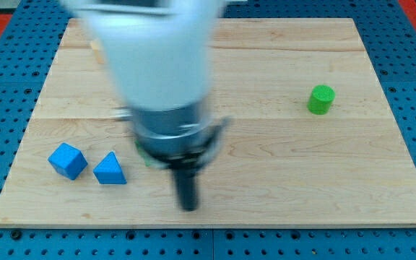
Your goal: Place green circle beside green star
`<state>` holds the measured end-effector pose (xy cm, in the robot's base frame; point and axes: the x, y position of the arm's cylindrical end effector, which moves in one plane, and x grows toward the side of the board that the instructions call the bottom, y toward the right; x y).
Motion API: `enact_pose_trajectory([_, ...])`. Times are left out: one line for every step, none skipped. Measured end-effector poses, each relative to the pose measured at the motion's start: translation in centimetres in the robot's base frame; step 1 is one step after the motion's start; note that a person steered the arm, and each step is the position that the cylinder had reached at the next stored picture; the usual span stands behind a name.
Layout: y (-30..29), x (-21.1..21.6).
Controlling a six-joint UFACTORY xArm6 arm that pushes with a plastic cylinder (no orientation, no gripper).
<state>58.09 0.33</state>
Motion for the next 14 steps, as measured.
enact_pose_trajectory([10.8,-4.9])
enact_pose_trajectory([16.3,-11.0])
enact_pose_trajectory([17.2,-14.6])
enact_pose_trajectory([19.6,-16.8])
enact_pose_trajectory([23.7,-18.9])
enact_pose_trajectory([23.2,-20.9])
enact_pose_trajectory([15.5,-21.4])
enact_pose_trajectory([5.2,-20.1])
enact_pose_trajectory([-4.5,-17.6])
enact_pose_trajectory([-10.6,-17.0])
enact_pose_trajectory([-13.3,-14.4])
enact_pose_trajectory([-16.2,-13.0])
enact_pose_trajectory([-9.3,-13.1])
enact_pose_trajectory([-4.7,-12.6])
